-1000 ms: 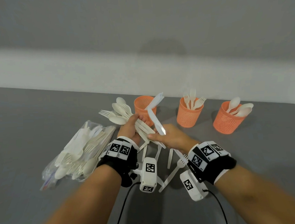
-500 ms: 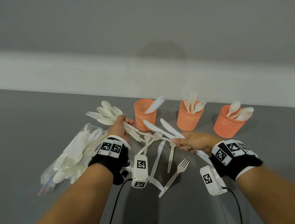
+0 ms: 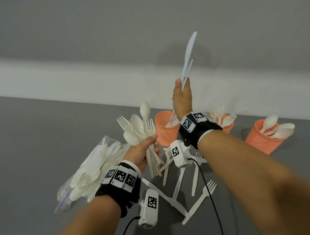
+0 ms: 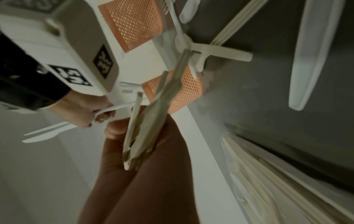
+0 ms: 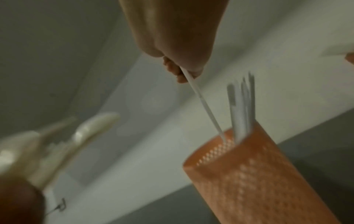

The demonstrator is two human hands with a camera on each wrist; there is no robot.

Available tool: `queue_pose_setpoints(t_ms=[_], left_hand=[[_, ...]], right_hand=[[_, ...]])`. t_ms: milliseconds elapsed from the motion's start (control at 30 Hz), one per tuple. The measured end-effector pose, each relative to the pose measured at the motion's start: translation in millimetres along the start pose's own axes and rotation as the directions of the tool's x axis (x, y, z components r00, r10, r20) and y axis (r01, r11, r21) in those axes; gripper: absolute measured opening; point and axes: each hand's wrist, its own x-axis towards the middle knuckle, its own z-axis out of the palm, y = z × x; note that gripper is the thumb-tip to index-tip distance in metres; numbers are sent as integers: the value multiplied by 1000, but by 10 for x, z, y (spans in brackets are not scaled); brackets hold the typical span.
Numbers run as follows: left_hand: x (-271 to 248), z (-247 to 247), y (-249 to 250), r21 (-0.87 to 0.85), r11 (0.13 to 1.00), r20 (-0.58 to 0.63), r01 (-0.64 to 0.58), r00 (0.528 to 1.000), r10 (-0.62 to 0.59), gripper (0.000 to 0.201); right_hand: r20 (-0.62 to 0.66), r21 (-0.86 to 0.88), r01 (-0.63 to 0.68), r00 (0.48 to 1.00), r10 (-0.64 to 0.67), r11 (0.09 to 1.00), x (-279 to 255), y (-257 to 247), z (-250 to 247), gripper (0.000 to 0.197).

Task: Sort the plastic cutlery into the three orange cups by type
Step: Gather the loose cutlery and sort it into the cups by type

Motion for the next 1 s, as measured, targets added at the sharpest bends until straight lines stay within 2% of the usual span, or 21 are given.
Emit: queue_pose_setpoints(t_ms=[133, 267, 333, 533, 600, 733, 800, 833, 900, 967, 1000], left_hand=[[13, -58, 35, 17, 999, -33, -28, 999, 28, 17], [43, -63, 53, 25, 999, -41, -44, 998, 45, 17], [47, -39, 57, 33, 999, -31, -42, 999, 44, 18], [77, 32, 49, 37, 999, -13, -37, 999, 37, 17], [77, 73, 27, 45, 999, -7, -29, 1000, 30, 19], [57, 148, -4, 22, 1000, 24, -10, 1000, 10, 15], [37, 186, -11, -10, 1000, 53, -26, 998, 26, 12], [27, 205, -13, -17, 999, 64, -35, 997, 36, 12], [12, 237, -10, -29, 998, 80, -51, 995, 53, 14], [0, 276, 0, -25, 998, 115, -57, 992, 59, 20], [-12, 304, 5, -27, 998, 135, -58, 989, 62, 23]], right_hand=[[70, -29, -107, 992, 109, 994, -40, 309, 96, 17], [108, -42, -209, 971, 212, 977, -122, 533, 93, 3], [121, -50, -206, 970, 211, 977, -140, 540, 64, 10], [153, -65, -123, 979, 132, 990, -59, 395, -76, 18], [149, -124, -79, 984, 97, 989, -56, 342, -132, 21], [179, -298, 186, 974, -137, 936, -94, 139, -232, 23], [204, -306, 270, 955, -214, 913, -174, -26, -288, 16], [234, -272, 249, 954, -187, 929, -236, -106, -328, 12], [377, -248, 90, 926, 11, 965, -407, -232, -413, 20], [503, -312, -72, 833, 229, 947, -592, -269, -486, 17], [524, -336, -118, 801, 289, 934, -669, -261, -525, 13]])
